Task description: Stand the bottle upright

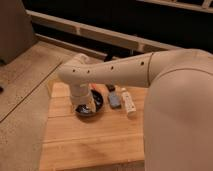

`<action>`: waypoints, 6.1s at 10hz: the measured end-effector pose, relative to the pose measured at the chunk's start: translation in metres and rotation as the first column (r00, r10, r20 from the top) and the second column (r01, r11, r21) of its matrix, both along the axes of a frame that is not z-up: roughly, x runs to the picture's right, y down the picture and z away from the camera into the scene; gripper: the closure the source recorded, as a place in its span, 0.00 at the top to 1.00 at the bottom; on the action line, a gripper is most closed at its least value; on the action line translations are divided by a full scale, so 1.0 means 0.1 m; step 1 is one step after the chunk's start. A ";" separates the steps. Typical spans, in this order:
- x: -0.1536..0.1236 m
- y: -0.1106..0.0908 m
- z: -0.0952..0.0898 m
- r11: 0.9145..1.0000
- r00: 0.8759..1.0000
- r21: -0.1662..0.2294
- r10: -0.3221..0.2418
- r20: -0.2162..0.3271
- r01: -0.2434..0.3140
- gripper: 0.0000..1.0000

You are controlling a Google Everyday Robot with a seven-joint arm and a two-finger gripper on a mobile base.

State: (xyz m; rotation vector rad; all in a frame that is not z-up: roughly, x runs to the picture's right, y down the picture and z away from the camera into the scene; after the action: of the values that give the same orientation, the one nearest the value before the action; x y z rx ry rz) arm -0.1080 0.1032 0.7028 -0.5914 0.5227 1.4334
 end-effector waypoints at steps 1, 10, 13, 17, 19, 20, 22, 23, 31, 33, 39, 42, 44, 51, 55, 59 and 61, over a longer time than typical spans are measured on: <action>0.00 0.00 0.00 1.000 1.000 0.000 0.000 0.000 0.000 0.65; 0.35 -1.38 0.33 0.917 0.992 0.387 -0.122 0.031 0.101 0.65; 0.46 -1.65 0.25 0.884 0.983 0.464 -0.134 0.125 0.061 0.65; 1.16 -1.76 0.15 0.887 0.993 0.462 -0.071 0.092 0.021 0.65; 1.52 -1.77 0.21 0.898 0.999 0.440 -0.014 0.052 -0.010 0.65; 1.59 -1.81 0.23 0.901 0.999 0.432 0.007 0.051 -0.028 0.65; 1.72 -1.88 0.29 0.906 0.998 0.420 0.035 0.052 -0.054 0.65; 1.82 -1.90 0.35 0.909 0.997 0.411 0.059 0.050 -0.074 0.65; 2.43 -1.87 0.96 0.938 0.989 0.314 0.127 0.082 -0.147 0.65; 2.43 -1.87 0.96 0.938 0.988 0.314 0.128 0.082 -0.147 0.65; 2.20 -1.74 0.58 0.917 0.990 0.382 0.081 0.112 -0.118 0.65; 2.22 -1.60 0.65 0.916 0.988 0.378 0.102 0.112 -0.137 0.65; 2.30 -1.56 0.82 0.915 0.985 0.368 0.132 0.115 -0.166 0.65; 2.49 -1.26 1.65 0.937 0.965 0.250 0.211 0.155 -0.245 0.65; 2.54 -1.08 2.09 0.958 0.966 0.165 0.211 0.149 -0.234 0.65; 2.52 -1.08 2.29 0.978 0.977 0.124 0.150 0.151 -0.169 0.65; 2.50 -1.03 2.39 0.986 0.982 0.100 0.117 0.149 -0.133 0.65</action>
State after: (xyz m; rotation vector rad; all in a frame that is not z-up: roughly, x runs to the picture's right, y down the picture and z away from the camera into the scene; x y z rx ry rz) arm 0.1419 -0.0002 0.9417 -0.6425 0.2955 1.5154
